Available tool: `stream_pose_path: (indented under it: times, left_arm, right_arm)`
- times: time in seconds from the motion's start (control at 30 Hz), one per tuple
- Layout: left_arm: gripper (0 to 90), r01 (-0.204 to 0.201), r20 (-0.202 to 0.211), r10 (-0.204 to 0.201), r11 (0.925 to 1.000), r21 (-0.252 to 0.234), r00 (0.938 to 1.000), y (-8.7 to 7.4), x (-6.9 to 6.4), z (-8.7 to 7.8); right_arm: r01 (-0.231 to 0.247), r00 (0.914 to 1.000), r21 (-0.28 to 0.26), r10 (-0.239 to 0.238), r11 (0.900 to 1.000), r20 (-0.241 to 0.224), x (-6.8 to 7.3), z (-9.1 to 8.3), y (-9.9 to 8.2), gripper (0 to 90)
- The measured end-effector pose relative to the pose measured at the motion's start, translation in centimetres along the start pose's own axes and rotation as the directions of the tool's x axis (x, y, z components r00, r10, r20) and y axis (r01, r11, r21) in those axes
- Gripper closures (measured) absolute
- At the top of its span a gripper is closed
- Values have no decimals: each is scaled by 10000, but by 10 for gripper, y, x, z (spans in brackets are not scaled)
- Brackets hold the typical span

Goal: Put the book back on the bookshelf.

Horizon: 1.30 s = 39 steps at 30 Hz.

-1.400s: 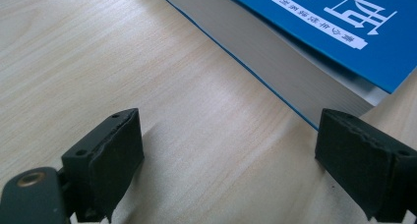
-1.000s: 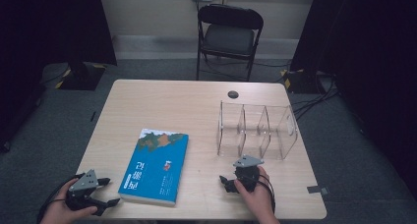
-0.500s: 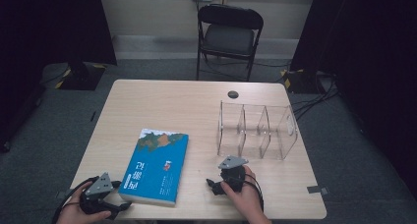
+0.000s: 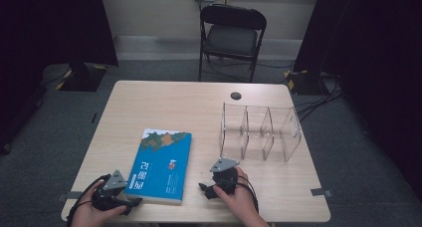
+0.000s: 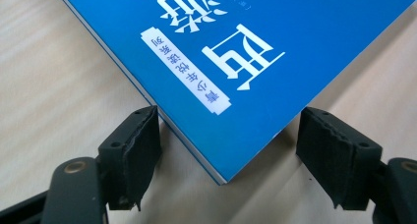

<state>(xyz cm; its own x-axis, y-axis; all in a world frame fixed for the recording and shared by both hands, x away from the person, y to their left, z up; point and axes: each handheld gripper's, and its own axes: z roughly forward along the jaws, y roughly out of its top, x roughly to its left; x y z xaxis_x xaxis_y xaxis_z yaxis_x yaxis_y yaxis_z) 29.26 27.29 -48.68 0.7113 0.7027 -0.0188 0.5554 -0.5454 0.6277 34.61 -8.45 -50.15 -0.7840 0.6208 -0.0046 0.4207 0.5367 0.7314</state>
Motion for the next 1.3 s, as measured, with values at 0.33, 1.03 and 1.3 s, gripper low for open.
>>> stream_pose_path:
  times: [0.33,1.03,1.3]
  left_arm:
    - [244,186,-291,-220,9935,-1125,9993,23,7,30]
    - [275,105,-378,-136,9967,-803,9992,27,6,28]
    - [285,216,-471,-235,9989,-405,9986,34,5,25]
  right_arm:
    - [118,9998,12,-117,9999,-176,-1,6,6,120]
    - [230,9993,27,-229,9997,-280,1,6,6,121]
    - [193,9995,33,-192,9998,-260,2,6,6,126]
